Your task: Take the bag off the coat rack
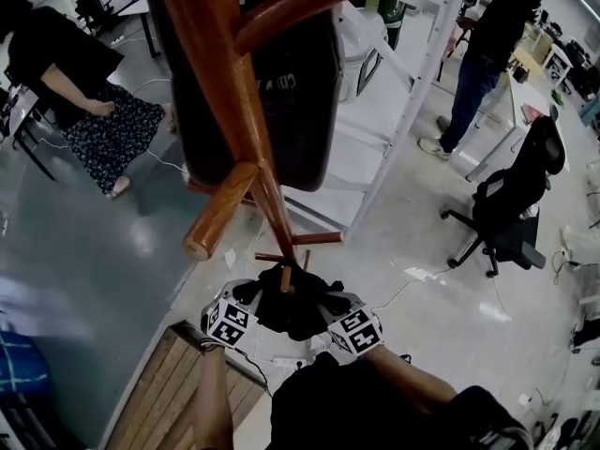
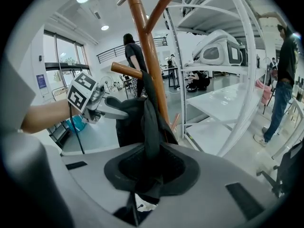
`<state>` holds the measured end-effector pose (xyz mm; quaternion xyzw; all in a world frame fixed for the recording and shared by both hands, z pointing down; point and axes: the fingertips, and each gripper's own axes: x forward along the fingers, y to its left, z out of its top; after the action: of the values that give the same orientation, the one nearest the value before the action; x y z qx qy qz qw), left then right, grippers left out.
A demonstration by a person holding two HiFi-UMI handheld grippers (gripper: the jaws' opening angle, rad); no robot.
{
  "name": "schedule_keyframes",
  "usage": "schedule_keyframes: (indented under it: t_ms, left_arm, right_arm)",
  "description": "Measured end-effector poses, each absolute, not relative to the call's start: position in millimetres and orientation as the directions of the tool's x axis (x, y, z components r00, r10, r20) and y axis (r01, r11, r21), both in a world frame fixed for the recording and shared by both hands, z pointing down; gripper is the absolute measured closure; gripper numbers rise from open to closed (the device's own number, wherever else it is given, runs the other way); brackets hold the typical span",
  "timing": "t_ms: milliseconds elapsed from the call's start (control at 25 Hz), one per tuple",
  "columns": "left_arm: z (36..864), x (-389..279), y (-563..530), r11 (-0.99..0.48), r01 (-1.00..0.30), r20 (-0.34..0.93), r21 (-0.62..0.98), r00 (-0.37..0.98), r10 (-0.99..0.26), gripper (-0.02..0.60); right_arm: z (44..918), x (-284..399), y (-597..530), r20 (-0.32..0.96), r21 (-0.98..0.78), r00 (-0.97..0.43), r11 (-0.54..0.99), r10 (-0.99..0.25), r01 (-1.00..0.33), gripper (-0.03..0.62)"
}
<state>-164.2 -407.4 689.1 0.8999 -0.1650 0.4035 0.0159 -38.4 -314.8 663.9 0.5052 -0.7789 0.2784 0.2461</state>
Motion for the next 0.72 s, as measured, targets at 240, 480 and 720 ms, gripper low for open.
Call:
schedule_keyframes:
  t_ms: [240, 480, 720]
  left_arm:
    - [684.7, -165.2, -402.4, -0.938, -0.328, 0.726, -0.114, 0.617, -0.304, 0.5]
    - [674.5, -168.6, -398.6, -0.929, -0.35, 0.718, -0.116, 0.616, -0.322, 0.5]
    - [665.0, -167.2, -390.8, -0.919, -0.373, 0.708, -0.129, 0.614, -0.349, 0.5]
  right_arm:
    - [660.7, -39.1, -311.1, 0.66, -0.191, -0.375, 0.338, -0.651, -0.922, 0.528]
    - [649.7, -41.1, -309.2, 0.643, -0.188, -0.382, 0.347, -0.664, -0.919, 0.528]
    - [642.0, -38.6, -303.4, 0.626, -0.187, -0.397, 0.365, -0.671, -0.912, 0.53]
